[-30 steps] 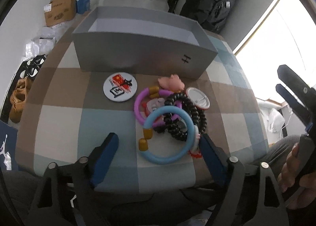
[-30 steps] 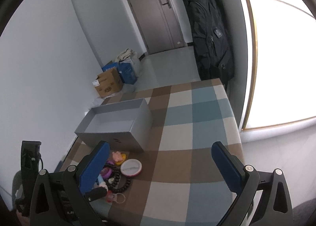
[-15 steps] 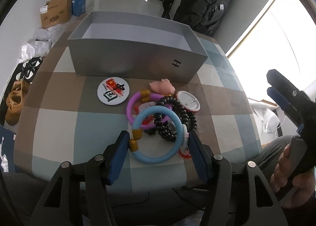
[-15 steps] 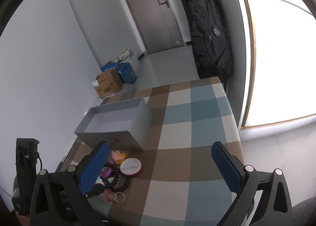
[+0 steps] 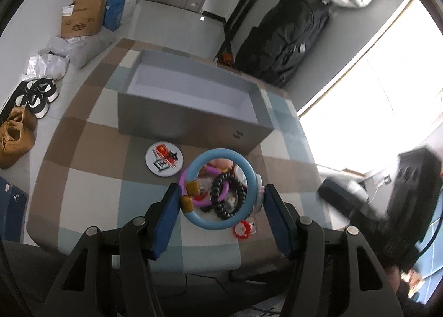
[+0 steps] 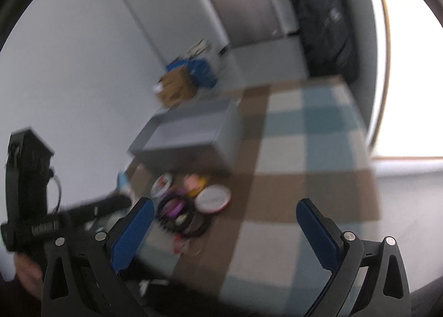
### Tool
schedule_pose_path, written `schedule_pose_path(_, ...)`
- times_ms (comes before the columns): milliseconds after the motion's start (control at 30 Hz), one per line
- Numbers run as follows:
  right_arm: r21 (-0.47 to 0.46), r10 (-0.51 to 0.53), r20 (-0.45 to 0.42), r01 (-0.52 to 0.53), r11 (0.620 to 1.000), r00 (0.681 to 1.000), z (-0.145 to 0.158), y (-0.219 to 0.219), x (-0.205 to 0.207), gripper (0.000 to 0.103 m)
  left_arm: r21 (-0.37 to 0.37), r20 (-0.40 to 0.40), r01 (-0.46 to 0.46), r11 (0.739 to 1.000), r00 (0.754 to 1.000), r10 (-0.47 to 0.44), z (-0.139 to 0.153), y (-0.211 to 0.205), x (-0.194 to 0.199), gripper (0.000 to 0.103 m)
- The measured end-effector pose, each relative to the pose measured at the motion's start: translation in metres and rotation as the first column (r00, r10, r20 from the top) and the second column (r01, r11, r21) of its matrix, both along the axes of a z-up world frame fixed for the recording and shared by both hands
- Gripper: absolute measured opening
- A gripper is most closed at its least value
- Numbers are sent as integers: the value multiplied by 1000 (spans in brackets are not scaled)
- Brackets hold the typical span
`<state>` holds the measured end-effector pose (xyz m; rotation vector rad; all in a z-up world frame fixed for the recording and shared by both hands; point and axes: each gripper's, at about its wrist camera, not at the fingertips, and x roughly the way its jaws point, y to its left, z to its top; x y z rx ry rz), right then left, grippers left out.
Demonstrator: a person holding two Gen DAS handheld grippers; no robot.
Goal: Organize jewelry
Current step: 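Lift the blue ring with the left gripper while the right gripper grasps the red keychain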
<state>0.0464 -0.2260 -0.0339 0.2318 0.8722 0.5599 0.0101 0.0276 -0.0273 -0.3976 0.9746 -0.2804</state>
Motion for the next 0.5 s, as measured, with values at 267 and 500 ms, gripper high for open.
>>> schedule_pose_path(267, -32, 167, -123, -172, 985, 978, -30, 43, -10, 76, -71, 17, -59, 996, 998, 60, 7, 20, 1, 55)
schedule_pose_path(500, -189, 214, -89, -228, 955, 973, -41, 75, -20, 53, -95, 24, -68, 993, 997, 71, 11, 26, -1, 55)
